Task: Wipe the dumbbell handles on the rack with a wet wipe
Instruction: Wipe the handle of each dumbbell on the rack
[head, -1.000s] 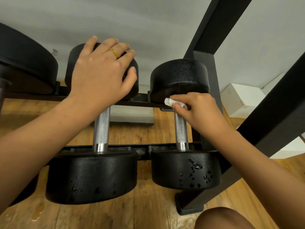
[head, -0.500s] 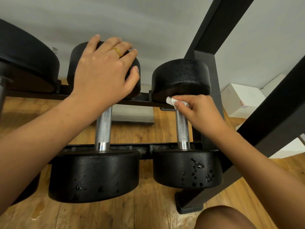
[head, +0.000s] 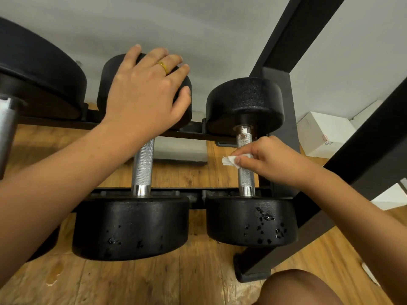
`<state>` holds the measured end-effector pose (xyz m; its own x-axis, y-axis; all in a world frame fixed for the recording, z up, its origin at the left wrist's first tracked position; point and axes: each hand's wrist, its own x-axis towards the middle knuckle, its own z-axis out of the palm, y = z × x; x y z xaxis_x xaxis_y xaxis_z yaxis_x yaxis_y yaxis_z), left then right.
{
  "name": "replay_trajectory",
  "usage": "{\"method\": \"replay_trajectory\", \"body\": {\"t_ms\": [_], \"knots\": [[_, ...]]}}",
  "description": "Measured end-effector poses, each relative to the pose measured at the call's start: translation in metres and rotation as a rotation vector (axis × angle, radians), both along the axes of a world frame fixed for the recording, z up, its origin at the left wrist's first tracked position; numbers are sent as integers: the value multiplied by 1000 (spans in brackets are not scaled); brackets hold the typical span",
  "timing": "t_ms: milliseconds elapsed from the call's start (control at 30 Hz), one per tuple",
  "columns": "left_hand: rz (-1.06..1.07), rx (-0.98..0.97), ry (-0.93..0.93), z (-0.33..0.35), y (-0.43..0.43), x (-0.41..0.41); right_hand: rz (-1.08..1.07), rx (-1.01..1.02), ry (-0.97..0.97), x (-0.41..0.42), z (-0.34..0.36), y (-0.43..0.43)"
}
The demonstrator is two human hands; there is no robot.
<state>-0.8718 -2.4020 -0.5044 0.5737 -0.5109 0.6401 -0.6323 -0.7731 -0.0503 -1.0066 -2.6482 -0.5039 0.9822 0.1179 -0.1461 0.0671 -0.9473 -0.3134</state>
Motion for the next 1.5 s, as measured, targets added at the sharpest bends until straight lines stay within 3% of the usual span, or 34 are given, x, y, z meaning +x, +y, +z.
{"method": "replay_trajectory", "body": {"t_ms": [133,300,367,533,600,700,833,900,1033,1200,1267,1400,1500], "knots": [[-1,-21,0,0,-1,0,-73,18,-181,-4,-5,2],[-8,-16,3,0,-1,0,128,-65,218,-17,1,4],[1,-17,-2,0,0,0,145,-73,226,-14,4,6],[12,-26,-10,-1,-1,0,5,-153,-337,15,4,-2],[14,-25,-10,-1,-2,0,-2,-169,-383,19,0,-4],[14,-19,-7,-2,-2,1,-6,-172,-257,14,-3,-2],[17,-16,-8,-1,-1,1,108,-135,89,11,6,1],[17,-16,-10,-1,-1,2,108,-128,74,16,8,4],[18,-32,-24,-3,-2,1,30,-133,-134,17,4,2],[22,-23,-10,-2,-2,1,82,-38,348,-2,0,8],[32,-24,-8,-1,-3,-1,74,-50,319,-2,-2,10],[46,7,-15,1,-3,-4,78,-203,81,-1,-2,16],[53,37,14,5,-4,-7,124,-223,362,-5,7,20]]}}
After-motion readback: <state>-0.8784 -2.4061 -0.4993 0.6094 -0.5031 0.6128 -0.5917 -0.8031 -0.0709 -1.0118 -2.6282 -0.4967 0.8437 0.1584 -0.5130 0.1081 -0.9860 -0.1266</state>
